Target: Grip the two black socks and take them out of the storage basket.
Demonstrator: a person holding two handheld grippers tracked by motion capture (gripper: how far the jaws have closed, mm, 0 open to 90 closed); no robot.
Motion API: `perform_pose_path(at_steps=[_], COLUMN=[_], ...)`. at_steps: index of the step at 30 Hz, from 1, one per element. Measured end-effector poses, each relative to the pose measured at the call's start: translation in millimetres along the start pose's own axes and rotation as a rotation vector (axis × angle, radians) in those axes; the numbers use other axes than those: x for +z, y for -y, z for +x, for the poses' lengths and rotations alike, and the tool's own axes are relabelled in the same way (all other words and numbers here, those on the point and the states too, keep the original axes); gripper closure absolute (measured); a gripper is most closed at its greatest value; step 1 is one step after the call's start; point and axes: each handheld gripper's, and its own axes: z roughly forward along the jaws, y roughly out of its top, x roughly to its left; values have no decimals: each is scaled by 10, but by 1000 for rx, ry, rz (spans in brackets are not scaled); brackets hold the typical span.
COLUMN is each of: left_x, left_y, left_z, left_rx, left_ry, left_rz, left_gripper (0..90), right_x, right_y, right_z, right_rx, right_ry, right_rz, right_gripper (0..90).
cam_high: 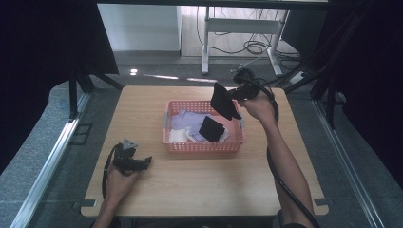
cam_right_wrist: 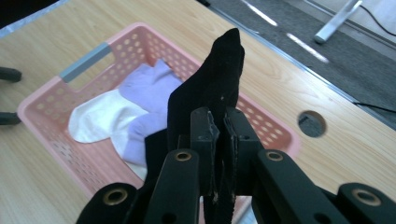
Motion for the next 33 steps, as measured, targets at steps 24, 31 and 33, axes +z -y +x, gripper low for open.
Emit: perform_pose_path(at_steps=[24, 31, 33], left_x=[-1, -1, -1], left_y=[1, 1, 1], left_z=[-2, -1, -1], left_rx=[-1, 0, 0], left_ry=[1, 0, 0], left_rz=[1, 2, 2], left_gripper=[99, 99, 100], right_x=[-544, -650, -654], right_y=[701, 917, 1000], right_z=[-731, -880, -922], right_rx=[188, 234, 248], right_ry=[154, 193, 196], right_rz=[-5, 1, 8], right_gripper=[840, 840, 840])
